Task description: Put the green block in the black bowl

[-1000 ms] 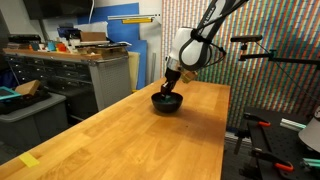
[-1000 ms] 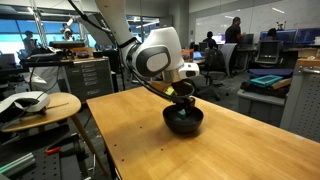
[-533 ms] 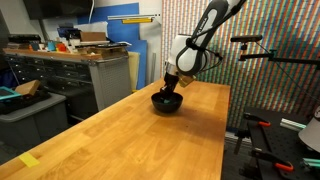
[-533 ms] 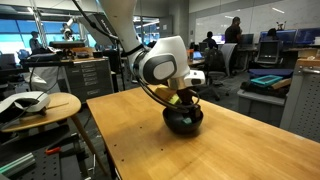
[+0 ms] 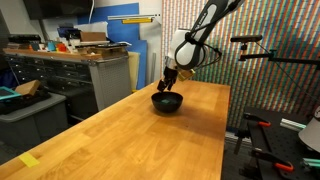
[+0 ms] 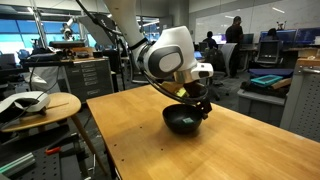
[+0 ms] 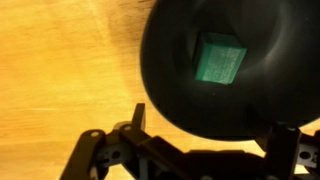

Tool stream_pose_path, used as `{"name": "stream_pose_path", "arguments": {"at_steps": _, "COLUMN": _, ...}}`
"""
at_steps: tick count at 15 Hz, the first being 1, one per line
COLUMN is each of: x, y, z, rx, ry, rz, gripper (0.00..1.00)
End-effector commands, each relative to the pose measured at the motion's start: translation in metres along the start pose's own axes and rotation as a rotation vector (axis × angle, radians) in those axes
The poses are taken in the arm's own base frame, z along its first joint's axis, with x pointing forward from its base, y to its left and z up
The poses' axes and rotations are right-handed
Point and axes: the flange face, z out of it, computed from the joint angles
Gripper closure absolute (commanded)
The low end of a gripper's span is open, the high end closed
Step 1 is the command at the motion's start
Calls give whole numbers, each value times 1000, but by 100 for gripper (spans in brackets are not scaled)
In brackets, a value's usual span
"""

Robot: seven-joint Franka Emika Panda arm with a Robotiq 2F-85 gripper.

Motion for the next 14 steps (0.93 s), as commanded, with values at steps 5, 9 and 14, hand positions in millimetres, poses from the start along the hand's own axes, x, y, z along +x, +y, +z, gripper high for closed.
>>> {"name": "stream_pose_path", "arguments": {"at_steps": 5, "x": 14, "y": 24, "z": -64, "rx": -39, "ry": -70, "rz": 1, "gripper": 0}}
{"name": "stream_pose_path", "arguments": {"at_steps": 9, "x": 10, "y": 24, "z": -93, "rx": -55, "ry": -143, "rz": -48, "gripper": 0}}
{"name": "stream_pose_path", "arguments": {"at_steps": 14, "x": 3, "y": 28, "z": -127, "rx": -60, "ry": -226, "rz": -54, "gripper": 0}}
